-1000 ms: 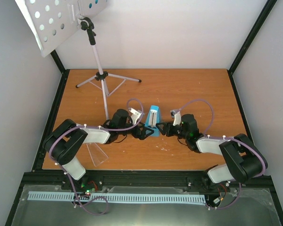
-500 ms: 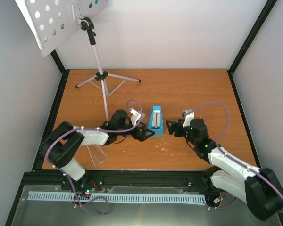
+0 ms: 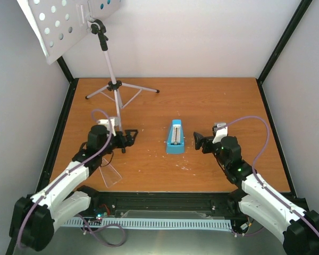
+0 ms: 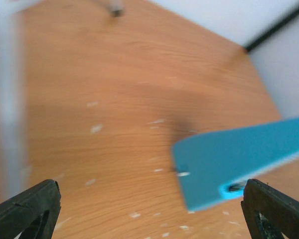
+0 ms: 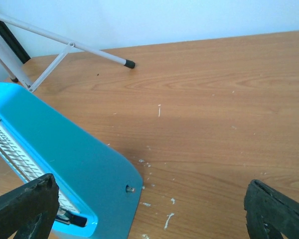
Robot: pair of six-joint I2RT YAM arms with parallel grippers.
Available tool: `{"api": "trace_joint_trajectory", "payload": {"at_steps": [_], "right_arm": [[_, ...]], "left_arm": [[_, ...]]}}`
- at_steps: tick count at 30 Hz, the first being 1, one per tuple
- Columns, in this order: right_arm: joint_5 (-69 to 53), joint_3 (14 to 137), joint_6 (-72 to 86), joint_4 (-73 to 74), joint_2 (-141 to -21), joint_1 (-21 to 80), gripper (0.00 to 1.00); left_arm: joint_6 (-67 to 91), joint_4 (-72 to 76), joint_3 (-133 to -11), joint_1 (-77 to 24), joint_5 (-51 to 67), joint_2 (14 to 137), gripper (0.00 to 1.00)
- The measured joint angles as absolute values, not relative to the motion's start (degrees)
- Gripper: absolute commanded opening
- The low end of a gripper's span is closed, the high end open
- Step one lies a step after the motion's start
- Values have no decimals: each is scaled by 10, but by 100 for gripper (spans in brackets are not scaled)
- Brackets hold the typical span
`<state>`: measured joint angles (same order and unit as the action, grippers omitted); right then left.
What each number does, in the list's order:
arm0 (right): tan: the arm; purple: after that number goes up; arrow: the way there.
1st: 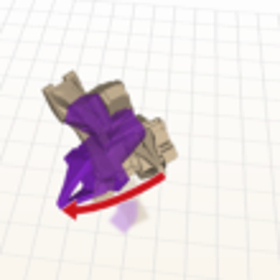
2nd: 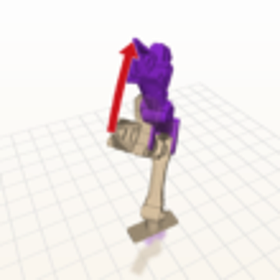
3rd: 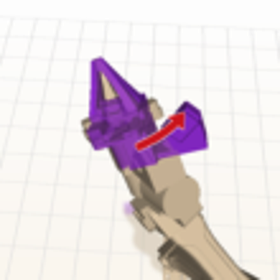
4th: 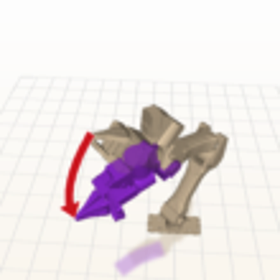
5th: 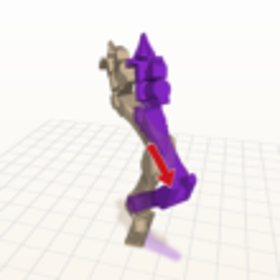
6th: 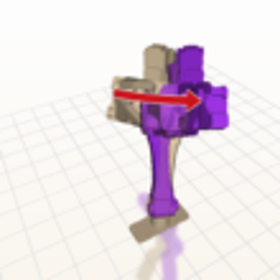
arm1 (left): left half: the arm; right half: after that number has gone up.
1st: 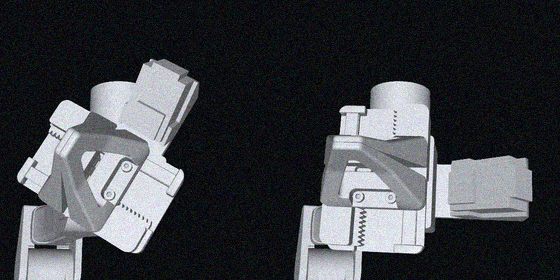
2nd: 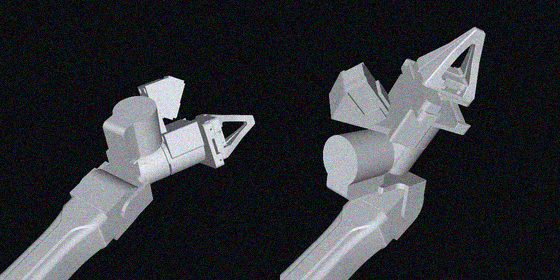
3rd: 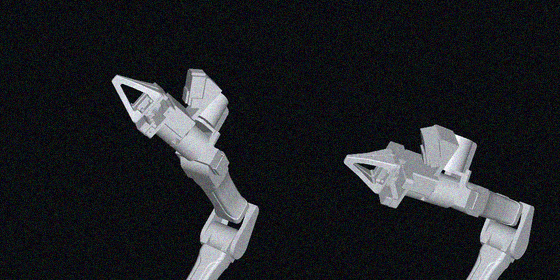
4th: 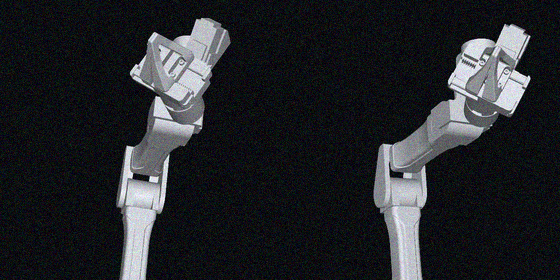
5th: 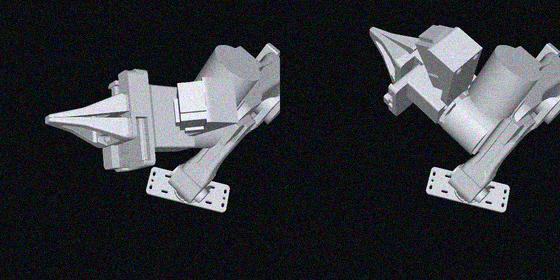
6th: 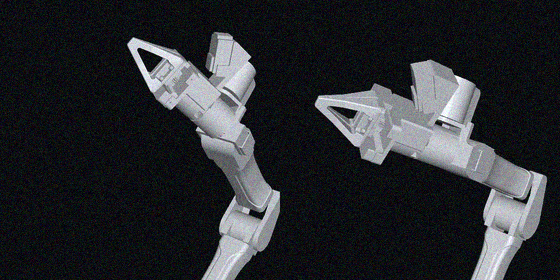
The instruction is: Pack up the instrument practice props
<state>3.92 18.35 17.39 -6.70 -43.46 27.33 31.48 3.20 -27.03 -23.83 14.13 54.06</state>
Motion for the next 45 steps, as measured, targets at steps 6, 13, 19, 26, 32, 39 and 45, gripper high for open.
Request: {"api": "trace_joint_trajectory", "payload": {"at_steps": [6, 13, 19, 26, 32, 39, 45], "right_arm": [[60, 194, 147, -78, -449, 273, 100], [70, 199, 146, -61, -418, 273, 100], [68, 199, 152, -59, -396, 273, 100], [54, 199, 160, -57, -401, 273, 100], [52, 199, 164, -55, -420, 273, 100], [53, 199, 164, -55, -423, 273, 100], [54, 199, 164, -55, -429, 273, 100]], "left_arm": [[386, -135, -253, -106, 111, 516, 100], [488, -285, -262, -87, 34, 564, 99], [574, -384, -288, -87, -24, 582, 94], [642, -441, -290, -87, -56, 562, 73], [679, -463, -290, -87, -67, 561, 51], [687, -465, -290, -87, -64, 580, 46], [689, -469, -290, -87, -62, 589, 47]]}}
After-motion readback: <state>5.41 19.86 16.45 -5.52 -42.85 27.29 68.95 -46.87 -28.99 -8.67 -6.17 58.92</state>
